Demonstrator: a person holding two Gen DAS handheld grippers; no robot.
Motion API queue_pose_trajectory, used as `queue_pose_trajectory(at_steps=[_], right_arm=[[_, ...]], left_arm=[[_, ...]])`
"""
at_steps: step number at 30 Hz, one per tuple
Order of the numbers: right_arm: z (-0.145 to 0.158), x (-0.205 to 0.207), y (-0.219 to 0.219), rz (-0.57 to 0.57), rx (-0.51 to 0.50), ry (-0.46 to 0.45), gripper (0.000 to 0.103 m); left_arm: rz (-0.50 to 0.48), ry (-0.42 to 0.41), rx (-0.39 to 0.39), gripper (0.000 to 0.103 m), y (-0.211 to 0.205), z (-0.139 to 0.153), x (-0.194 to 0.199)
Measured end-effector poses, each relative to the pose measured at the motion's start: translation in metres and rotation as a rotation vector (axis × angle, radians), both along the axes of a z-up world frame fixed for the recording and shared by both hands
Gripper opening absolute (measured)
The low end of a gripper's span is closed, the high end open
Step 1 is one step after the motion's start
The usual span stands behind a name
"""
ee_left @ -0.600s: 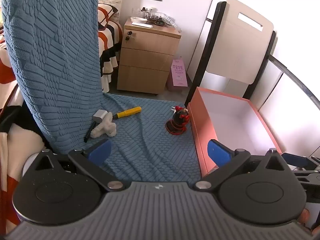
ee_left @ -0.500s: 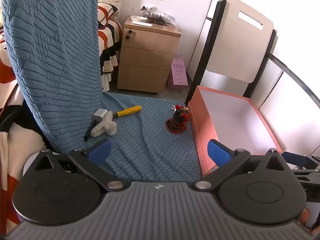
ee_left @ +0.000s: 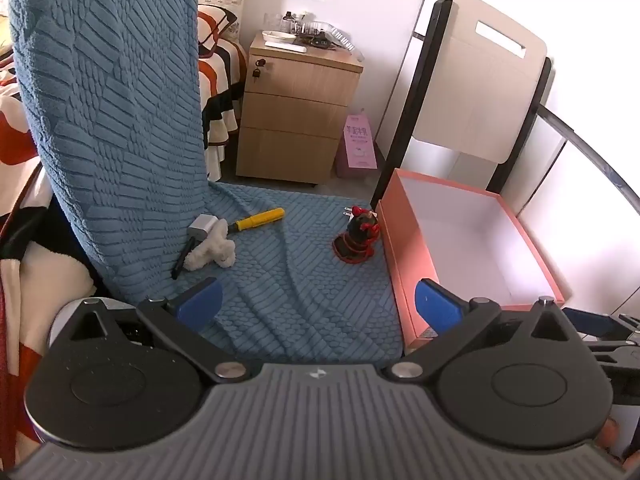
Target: Organize rigid objects
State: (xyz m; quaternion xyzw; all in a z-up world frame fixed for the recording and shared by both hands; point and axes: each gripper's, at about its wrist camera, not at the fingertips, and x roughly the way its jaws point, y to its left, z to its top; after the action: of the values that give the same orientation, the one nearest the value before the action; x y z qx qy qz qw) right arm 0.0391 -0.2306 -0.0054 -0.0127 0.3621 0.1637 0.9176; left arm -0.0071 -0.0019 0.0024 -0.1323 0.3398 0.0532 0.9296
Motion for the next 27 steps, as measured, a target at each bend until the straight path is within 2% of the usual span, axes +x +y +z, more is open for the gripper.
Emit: queue_pose_trajectory(at_steps=[10, 21, 27], right_arm=[[0.004, -0.01, -0.003, -0.009, -0.022, 0.011, 0.103], [0.01, -0.012, -0.002, -0.014, -0.02, -0.024, 0.103], [0.004, -0.006, -0.005, -0.004, 0.01, -0.009, 0.103]], left_arm=[[-0.007, -0.008, 0.013, 0.103, 0.001, 0.008, 0.0], [-0.05, 0.001, 0.017, 0.103, -0.001, 0.006, 0.001], [-0.016, 0.022, 0.015, 0.103, 0.005, 0.001, 0.006]])
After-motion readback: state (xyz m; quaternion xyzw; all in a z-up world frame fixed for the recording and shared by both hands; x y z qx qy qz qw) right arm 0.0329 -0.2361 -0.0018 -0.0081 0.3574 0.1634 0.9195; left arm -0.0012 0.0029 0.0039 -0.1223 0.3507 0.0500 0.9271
